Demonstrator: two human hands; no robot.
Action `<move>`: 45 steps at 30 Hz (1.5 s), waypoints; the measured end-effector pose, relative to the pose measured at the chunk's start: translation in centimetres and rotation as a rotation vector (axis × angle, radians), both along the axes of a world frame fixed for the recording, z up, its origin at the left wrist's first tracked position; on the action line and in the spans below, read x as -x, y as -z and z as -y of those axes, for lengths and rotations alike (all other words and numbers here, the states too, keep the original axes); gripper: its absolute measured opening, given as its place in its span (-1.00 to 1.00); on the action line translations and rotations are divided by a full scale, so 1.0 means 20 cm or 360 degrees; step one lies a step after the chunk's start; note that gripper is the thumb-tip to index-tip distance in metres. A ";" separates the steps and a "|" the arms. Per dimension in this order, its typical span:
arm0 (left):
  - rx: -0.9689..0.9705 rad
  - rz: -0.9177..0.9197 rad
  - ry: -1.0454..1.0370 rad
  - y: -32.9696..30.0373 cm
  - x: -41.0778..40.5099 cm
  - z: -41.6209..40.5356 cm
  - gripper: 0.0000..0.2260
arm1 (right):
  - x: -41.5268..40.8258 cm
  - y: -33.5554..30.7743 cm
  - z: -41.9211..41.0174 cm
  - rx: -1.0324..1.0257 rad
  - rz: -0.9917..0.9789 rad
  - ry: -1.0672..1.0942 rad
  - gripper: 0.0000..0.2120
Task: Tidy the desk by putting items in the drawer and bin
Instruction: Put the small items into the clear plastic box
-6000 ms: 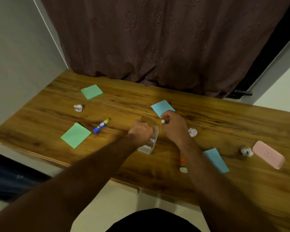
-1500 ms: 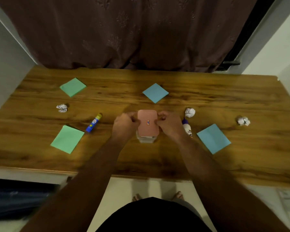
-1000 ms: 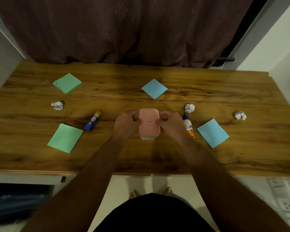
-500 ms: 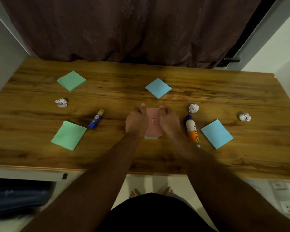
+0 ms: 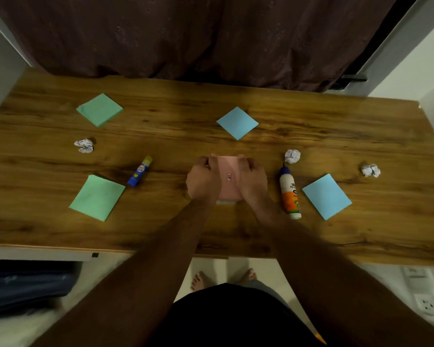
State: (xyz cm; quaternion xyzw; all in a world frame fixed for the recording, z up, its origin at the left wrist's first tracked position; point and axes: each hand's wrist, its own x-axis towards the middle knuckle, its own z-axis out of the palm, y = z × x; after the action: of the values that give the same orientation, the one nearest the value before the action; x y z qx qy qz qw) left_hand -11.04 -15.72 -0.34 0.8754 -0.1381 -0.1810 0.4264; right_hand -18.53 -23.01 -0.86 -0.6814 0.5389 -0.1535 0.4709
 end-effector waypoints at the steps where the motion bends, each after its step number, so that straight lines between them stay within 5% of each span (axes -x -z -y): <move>1: 0.0000 0.0002 -0.0005 0.01 0.00 0.00 -0.62 | 0.00 0.00 0.00 -0.0039 0.0034 0.0017 -0.63; 14: 0.0021 0.0024 -0.0076 0.02 0.01 0.01 -0.63 | 0.00 0.02 0.00 -0.0101 0.0201 0.0141 -0.73; 29: 0.0216 -0.0281 -0.0205 -0.06 0.01 -0.04 -0.46 | 0.09 -0.08 0.03 -0.0029 0.0095 0.0069 -0.48; 32: 0.0488 -0.0180 -0.0368 -0.12 0.04 -0.06 -0.56 | 0.18 -0.09 0.05 0.0005 0.0267 0.0147 -0.62; 37: 0.0822 -0.0071 -0.0063 -0.29 0.27 -0.03 -0.87 | 0.34 -0.15 0.08 0.0064 0.0422 0.0163 -0.81; 45: 0.0643 -0.1030 0.0351 -0.20 0.94 0.05 -0.83 | 0.85 -0.16 0.16 -0.0023 0.0627 0.0303 -0.76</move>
State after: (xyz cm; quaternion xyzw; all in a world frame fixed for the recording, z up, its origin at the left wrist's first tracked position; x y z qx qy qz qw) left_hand -29.84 -16.73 3.75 0.6516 -0.1225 -0.4614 0.5894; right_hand -35.58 -26.13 2.27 -0.5809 0.4995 -0.3236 0.5553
